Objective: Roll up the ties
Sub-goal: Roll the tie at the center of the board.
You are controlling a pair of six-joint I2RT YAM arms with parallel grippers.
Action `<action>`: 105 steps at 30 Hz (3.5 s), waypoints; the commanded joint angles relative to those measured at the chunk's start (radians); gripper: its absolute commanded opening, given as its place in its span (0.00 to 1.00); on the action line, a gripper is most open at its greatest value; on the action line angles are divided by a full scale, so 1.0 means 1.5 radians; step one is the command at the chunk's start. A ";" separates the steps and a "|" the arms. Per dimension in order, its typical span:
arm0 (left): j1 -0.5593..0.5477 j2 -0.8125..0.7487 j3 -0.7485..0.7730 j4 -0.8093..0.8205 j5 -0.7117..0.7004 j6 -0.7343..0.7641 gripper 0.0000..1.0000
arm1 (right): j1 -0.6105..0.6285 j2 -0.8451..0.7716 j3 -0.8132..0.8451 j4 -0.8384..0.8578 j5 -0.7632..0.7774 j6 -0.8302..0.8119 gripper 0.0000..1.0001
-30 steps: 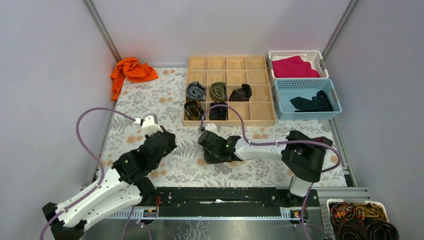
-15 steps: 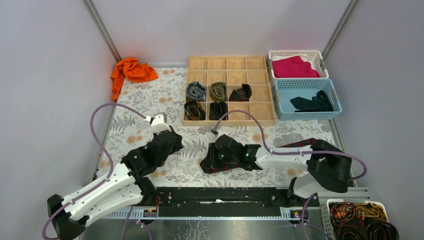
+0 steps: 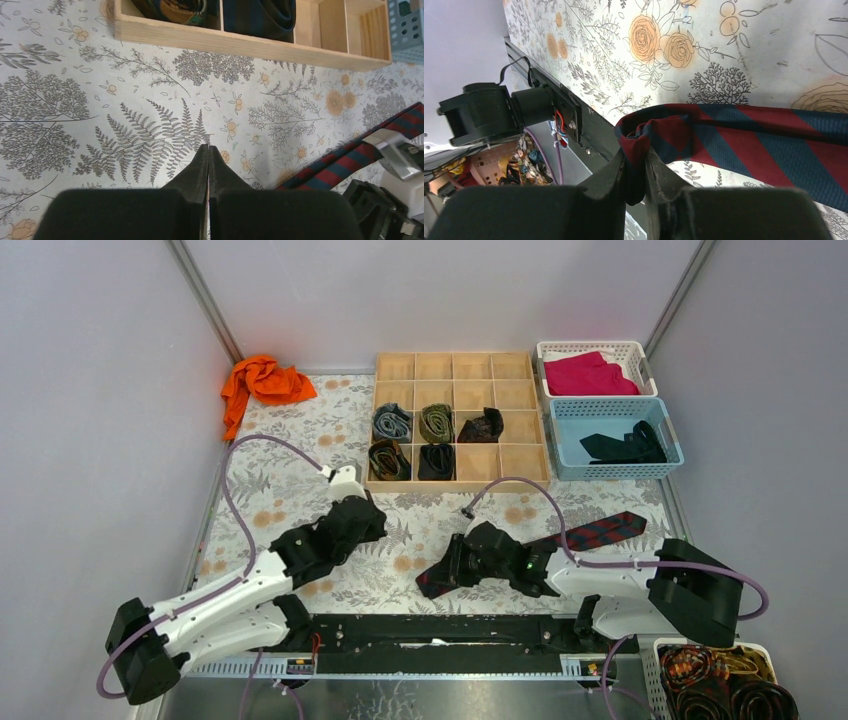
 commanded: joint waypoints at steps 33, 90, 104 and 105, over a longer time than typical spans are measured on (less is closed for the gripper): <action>-0.053 0.232 0.081 0.131 0.032 0.046 0.00 | -0.077 -0.102 -0.092 -0.084 0.037 -0.001 0.25; -0.093 0.449 -0.081 0.371 0.166 0.031 0.00 | 0.274 0.151 0.221 -0.452 0.443 -0.099 0.00; -0.133 0.433 -0.109 0.358 0.155 0.000 0.00 | 0.274 0.221 0.230 -0.383 0.516 -0.103 0.00; -0.137 0.436 -0.108 0.358 0.155 -0.002 0.00 | 0.274 0.226 0.238 -0.389 0.520 -0.103 0.00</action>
